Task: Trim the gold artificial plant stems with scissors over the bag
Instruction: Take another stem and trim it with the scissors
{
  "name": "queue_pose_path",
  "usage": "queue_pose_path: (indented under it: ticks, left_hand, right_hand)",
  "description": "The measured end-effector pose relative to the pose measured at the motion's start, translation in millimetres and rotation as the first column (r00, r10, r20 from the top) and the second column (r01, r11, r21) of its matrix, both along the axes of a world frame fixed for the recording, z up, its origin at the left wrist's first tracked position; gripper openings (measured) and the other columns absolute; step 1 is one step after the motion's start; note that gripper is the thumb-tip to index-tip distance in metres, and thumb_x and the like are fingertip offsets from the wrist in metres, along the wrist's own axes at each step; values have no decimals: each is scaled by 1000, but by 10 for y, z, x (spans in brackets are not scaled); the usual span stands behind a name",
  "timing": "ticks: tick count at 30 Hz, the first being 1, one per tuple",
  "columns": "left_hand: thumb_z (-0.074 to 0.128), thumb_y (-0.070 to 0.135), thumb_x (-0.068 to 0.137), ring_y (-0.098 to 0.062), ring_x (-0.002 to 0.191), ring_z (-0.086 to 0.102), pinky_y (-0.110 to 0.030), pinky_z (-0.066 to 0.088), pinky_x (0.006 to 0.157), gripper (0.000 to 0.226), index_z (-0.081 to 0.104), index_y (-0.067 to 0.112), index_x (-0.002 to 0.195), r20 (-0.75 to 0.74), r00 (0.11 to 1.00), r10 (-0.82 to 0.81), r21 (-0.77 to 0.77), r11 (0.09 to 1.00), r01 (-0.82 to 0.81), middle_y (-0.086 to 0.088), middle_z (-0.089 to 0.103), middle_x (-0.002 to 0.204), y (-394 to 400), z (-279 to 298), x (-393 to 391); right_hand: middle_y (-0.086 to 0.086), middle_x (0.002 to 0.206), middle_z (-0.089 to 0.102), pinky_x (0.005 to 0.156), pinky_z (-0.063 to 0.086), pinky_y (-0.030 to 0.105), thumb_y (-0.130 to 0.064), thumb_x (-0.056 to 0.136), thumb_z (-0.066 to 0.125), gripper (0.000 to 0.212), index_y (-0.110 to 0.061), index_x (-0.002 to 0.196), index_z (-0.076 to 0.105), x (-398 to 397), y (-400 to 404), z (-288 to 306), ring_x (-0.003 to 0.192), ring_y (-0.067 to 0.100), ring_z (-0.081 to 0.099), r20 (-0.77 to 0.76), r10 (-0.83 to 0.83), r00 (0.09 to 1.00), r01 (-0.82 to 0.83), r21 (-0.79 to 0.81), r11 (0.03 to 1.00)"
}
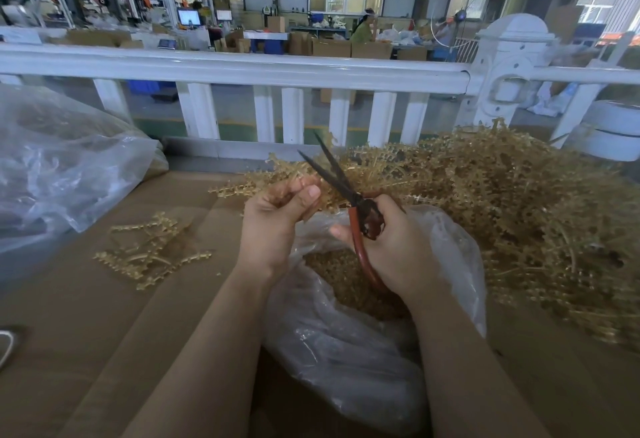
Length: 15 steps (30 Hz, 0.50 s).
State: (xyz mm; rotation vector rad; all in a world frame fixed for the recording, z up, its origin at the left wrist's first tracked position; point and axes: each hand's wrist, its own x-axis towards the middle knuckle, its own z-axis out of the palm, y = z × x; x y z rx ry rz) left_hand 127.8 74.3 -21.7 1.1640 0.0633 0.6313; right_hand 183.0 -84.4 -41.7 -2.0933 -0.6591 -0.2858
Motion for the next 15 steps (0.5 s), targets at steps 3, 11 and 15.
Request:
queue_pose_path:
  ticks: [3, 11, 15]
  left_hand:
    - [65, -7, 87, -8, 77, 69, -18, 54, 71, 19, 73, 9, 84, 13, 1000, 3, -28, 1000, -2, 2, 73, 78, 12, -8, 6]
    - [71, 16, 75, -15, 85, 64, -25, 55, 83, 13, 75, 12, 86, -3, 998, -60, -28, 998, 60, -4, 73, 88, 41, -37, 8]
    - [70, 14, 78, -15, 86, 66, -26, 55, 86, 11, 75, 11, 87, 6, 997, -73, -31, 997, 73, -4, 74, 90, 52, -42, 12]
  right_hand:
    - [-19, 91, 62, 71, 48, 19, -78, 71, 66, 54, -31, 96, 57, -2, -2, -1, 88, -3, 57, 53, -22, 998, 27, -101, 994]
    - [-19, 92, 64, 74, 53, 23, -79, 70, 62, 56, -31, 100, 60, -9, -17, 5, 90, 0, 60, 96, -36, 995, 47, -121, 992]
    - [-17, 80, 64, 66, 55, 24, -80, 72, 60, 53, -29, 89, 60, -15, -4, 0, 78, -1, 59, 183, -76, 980, 100, -128, 987]
